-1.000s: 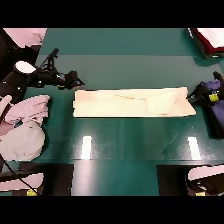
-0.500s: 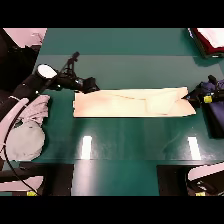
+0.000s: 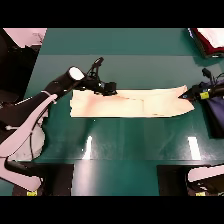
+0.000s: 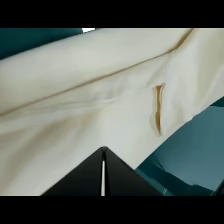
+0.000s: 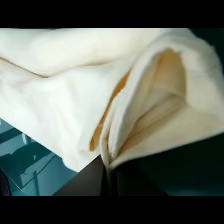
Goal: Fold the shirts.
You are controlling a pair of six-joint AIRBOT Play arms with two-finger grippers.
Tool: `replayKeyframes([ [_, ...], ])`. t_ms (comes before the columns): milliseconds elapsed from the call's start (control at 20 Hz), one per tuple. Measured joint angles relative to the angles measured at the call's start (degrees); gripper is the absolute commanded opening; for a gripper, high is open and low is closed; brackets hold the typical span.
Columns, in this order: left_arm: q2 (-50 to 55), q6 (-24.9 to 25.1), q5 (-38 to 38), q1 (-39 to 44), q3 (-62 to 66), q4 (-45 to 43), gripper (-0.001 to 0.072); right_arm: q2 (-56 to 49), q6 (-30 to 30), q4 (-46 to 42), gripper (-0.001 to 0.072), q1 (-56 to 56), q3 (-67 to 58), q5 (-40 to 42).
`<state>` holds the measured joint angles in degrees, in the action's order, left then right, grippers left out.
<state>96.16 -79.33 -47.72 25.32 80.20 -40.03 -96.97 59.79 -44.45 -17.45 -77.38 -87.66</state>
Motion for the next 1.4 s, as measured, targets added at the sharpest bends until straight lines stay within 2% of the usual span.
replayKeyframes([
  [250,9.6,-1.7,-0.5,3.1,9.9,0.0,0.0023,6.6,7.3,2.3,0.0019,7.2,-8.6,-2.8],
  [600,15.7,-3.1,-1.5,5.8,13.6,-0.4,0.0024,8.5,14.6,2.8,0.0019,19.8,-26.2,-5.5],
  [900,16.4,-3.1,-1.5,6.1,14.0,-0.5,0.0023,8.5,16.3,2.8,0.0019,27.6,-33.6,-4.8],
  [1100,16.0,-2.4,-4.9,5.4,15.9,-1.7,0.0023,7.8,16.3,2.7,0.0019,31.6,-34.6,-3.6],
  [1400,9.9,-1.8,-14.0,1.1,17.4,-12.5,0.0023,5.2,14.9,2.7,0.0019,37.5,-35.0,-2.1],
])
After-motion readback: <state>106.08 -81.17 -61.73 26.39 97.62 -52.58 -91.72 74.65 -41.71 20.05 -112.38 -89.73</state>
